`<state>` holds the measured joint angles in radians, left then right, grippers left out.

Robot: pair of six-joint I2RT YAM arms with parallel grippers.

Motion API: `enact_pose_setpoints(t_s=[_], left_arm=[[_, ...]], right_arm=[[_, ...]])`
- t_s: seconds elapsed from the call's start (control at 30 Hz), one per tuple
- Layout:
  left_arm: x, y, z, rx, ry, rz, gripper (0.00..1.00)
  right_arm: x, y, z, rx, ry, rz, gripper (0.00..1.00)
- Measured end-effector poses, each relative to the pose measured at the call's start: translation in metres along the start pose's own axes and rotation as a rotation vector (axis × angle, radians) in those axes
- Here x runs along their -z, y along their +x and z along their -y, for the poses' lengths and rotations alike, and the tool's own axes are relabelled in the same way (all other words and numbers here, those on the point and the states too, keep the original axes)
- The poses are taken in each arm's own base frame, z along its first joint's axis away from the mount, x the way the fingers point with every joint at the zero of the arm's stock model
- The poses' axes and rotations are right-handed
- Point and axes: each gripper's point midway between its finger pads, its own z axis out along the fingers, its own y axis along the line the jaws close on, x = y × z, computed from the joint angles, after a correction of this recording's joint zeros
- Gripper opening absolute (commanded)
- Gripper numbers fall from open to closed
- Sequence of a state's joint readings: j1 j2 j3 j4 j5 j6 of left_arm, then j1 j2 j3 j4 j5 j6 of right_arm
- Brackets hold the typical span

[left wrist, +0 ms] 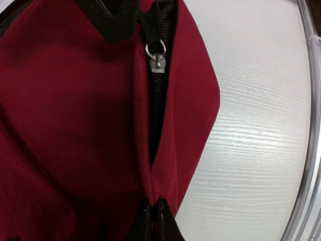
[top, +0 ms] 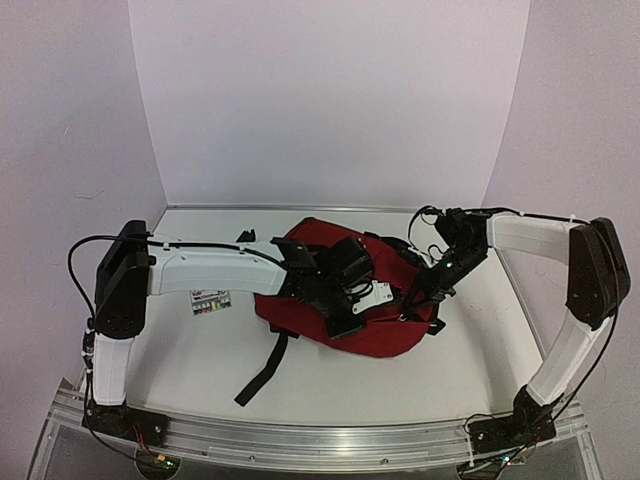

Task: Pack the student bag
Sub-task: Zip the student bag at the center of the board.

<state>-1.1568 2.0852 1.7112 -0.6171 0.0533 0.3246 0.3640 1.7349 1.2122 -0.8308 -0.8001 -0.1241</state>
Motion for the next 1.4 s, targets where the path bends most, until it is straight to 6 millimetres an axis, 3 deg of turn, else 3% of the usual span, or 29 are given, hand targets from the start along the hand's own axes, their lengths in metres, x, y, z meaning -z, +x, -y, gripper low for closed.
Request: enact_pose_setpoints(t_s=[0.17,0.43,0.53,0.6,0.7,0.77,0.83,1.0,1.1,1.23,1.27,1.4], left_arm=[[0.01,0.006,0.001,0.019,-0.012,0.01,0.0],[0.036,0.027,0.001,0.039,-0.06,0.008,0.0],[0.043,0.028,0.001,0.046,-0.07,0.027,0.02],[0.048,0.03,0.001,0.057,-0.075,0.029,0.13],[0.053,0.035,0.002,0.076,-0.073,0.011,0.42],[0.055,0.038,0.005,0.107,-0.059,-0.011,0.51],[0.059,0.029,0.007,0.131,-0.04,0.0,0.57],[0.066,-0.035,0.005,0.198,-0.004,0.155,0.61],[0.055,-0.065,0.009,0.211,0.024,0.216,0.61],[0.017,-0.082,0.015,0.223,0.063,0.22,0.58],[0.007,-0.082,0.017,0.225,0.073,0.217,0.53],[-0.017,-0.07,0.026,0.246,0.116,0.169,0.14]], right_arm=[[0.018,-0.006,0.009,0.012,0.065,0.033,0.0],[0.062,-0.009,0.05,-0.019,0.17,0.076,0.0],[0.072,-0.011,0.051,-0.001,0.17,0.083,0.0],[0.072,-0.01,0.047,0.006,0.147,0.081,0.0],[0.07,-0.008,0.039,0.006,0.112,0.072,0.0],[0.067,-0.009,0.033,0.013,0.102,0.072,0.0],[0.065,-0.01,0.026,0.02,0.092,0.075,0.0],[0.057,-0.015,0.011,0.039,0.067,0.079,0.0],[0.057,-0.017,0.009,0.034,0.057,0.086,0.0],[0.057,-0.019,0.009,0.024,0.055,0.093,0.0],[0.058,-0.019,0.009,0.021,0.055,0.094,0.0],[0.058,-0.019,0.01,0.014,0.057,0.097,0.0]])
